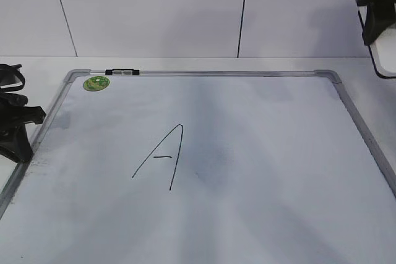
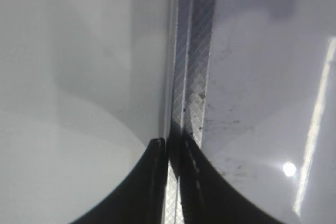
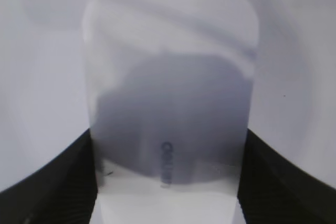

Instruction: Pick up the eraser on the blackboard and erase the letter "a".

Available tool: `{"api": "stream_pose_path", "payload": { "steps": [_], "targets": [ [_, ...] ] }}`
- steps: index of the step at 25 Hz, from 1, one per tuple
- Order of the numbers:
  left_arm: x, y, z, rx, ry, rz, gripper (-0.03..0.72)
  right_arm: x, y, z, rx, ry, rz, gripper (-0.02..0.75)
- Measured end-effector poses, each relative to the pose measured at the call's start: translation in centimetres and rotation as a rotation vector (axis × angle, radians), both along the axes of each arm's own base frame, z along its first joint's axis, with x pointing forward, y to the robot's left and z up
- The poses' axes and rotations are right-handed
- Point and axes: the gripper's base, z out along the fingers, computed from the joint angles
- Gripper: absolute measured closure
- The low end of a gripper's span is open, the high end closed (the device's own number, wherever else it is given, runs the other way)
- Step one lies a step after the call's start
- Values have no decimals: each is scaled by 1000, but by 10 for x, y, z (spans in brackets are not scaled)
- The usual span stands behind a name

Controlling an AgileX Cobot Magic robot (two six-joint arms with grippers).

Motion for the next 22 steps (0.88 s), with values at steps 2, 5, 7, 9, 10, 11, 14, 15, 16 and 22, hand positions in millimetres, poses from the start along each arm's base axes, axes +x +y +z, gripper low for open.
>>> {"api": "stream_pose_path", "payload": {
  "steps": [2,5,7,9,10,11,14,15,16,22],
  "targets": [
    [0,0,0,0,-2,0,622,-1,-3,-14,0,47,7,172],
    [0,0,0,1,-4,1,620,-2,-3,-37,-3,130,26,172],
    [0,0,0,-1,-4,2,620,0,-2,-52,7,183,38,172],
    [1,0,0,-1,-5,3,618,3,0,-64,19,218,48,172],
    [1,0,0,-1,-5,3,617,5,1,-70,24,233,49,172],
    [1,0,0,-2,-5,4,617,7,1,-74,26,247,54,172],
    [1,0,0,-2,-7,4,617,14,3,-88,41,278,59,172],
    [1,0,0,-2,-7,4,617,15,4,-93,49,291,62,172],
    [1,0,-1,-2,-6,4,617,17,4,-97,54,303,61,172],
    [1,0,0,-3,-7,6,610,27,5,-127,55,373,58,172]
  ]
}}
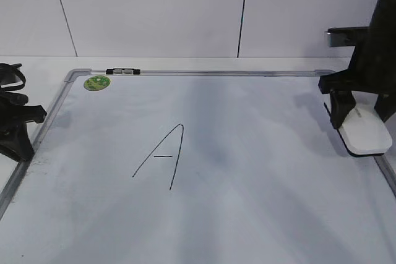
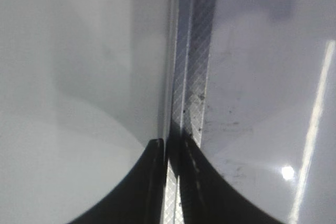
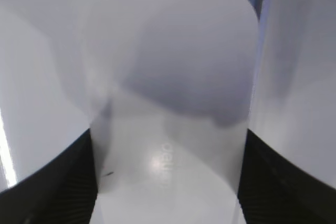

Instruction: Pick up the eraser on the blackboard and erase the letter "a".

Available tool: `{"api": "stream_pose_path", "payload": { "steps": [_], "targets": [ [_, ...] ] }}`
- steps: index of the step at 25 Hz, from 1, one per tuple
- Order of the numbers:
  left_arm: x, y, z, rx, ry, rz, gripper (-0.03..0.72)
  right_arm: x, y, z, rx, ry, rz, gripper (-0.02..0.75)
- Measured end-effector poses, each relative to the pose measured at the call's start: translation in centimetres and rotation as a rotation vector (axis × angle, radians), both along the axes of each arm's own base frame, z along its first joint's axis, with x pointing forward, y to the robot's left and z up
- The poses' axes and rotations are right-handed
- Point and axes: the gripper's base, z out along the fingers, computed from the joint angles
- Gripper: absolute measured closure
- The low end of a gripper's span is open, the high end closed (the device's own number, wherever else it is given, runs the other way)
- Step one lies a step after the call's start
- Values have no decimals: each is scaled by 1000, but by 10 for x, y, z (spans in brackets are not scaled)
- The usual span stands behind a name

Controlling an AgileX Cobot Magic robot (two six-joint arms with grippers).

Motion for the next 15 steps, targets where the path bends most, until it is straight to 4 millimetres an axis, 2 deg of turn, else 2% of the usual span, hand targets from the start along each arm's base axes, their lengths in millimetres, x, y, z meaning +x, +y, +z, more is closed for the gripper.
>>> {"api": "stream_pose_path", "payload": {
  "steps": [5,15],
  "targets": [
    [0,0,0,0,0,0,610,0,0,-23,-4,67,1,172],
    [0,0,0,-1,-2,2,610,1,0,-24,-6,69,2,172]
  ]
}}
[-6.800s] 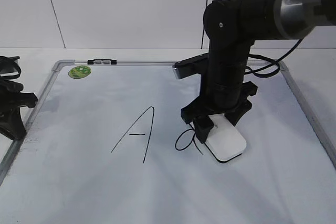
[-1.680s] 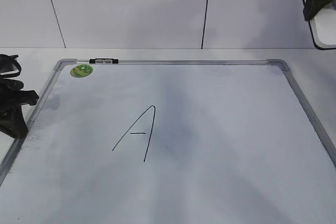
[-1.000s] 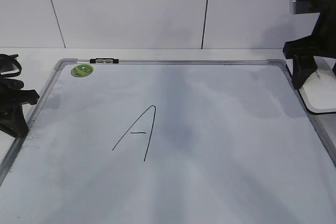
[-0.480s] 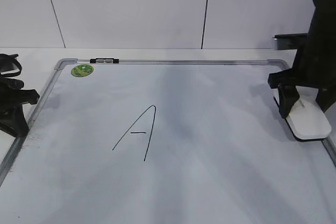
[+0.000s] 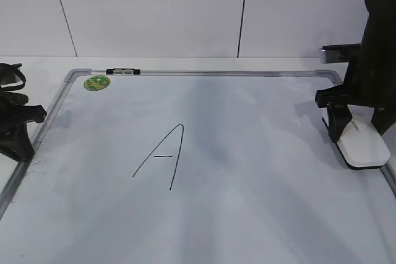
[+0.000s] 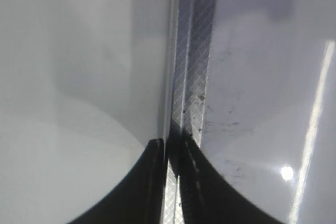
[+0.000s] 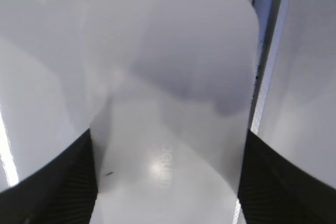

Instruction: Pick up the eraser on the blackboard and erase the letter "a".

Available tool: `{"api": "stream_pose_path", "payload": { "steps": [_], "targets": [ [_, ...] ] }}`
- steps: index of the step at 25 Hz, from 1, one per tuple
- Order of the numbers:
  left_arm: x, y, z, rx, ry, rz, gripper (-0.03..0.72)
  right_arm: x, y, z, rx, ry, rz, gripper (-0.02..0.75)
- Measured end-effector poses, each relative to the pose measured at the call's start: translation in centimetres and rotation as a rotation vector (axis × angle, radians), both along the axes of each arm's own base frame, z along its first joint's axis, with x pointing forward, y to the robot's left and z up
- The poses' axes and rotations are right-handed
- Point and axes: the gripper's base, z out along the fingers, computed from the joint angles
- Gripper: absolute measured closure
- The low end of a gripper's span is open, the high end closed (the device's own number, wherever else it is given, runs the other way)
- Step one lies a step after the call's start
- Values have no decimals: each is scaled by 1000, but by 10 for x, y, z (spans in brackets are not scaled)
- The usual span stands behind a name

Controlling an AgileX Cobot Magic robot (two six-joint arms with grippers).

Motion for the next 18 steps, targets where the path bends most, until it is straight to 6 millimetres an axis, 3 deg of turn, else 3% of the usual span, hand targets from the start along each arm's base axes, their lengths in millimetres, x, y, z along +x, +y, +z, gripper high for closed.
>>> {"api": "stream_pose_path", "payload": {
  "steps": [11,18],
  "targets": [
    [0,0,0,-2,-2,2,603,0,0,0,0,-2,-7,172],
    [1,0,0,-4,-8,6,601,4,0,-16,-4,27,-20,172]
  ]
}}
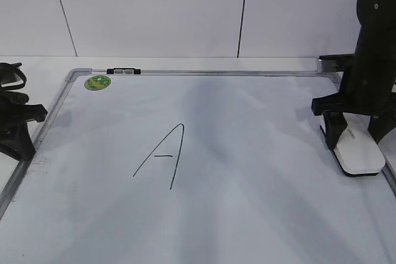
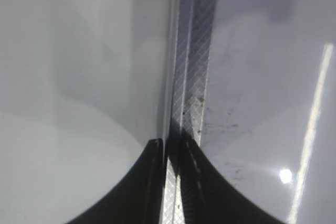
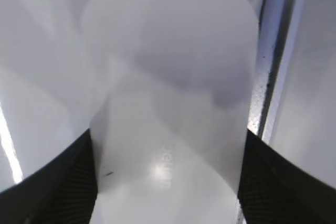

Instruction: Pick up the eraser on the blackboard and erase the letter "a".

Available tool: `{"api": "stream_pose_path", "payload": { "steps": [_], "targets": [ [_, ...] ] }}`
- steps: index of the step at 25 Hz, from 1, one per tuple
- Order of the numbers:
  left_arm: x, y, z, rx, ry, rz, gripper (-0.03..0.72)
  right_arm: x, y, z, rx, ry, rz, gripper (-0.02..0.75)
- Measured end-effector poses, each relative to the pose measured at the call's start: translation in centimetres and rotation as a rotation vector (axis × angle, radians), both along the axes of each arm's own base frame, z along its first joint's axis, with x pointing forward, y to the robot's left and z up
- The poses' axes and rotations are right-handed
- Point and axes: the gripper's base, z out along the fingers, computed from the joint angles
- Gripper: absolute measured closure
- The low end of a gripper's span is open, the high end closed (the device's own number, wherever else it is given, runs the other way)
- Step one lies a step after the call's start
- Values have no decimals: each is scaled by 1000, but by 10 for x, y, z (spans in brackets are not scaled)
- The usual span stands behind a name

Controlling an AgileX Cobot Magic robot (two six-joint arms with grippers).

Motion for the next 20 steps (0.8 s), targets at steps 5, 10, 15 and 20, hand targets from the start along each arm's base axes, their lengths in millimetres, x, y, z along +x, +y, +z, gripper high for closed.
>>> {"api": "stream_pose_path", "payload": {
  "steps": [5,10,15,20],
  "targets": [
    [0,0,-1,-3,0,3,599,2,-1,-3,-11,-7,2,172],
    [0,0,-1,-3,0,3,599,3,-3,-3,-37,-24,-19,172],
    [0,0,-1,-3,0,3,599,4,-3,-5,-41,-21,-22,172],
    [1,0,-1,-4,-2,5,599,5,-5,-7,-38,-19,-37,172]
  ]
}}
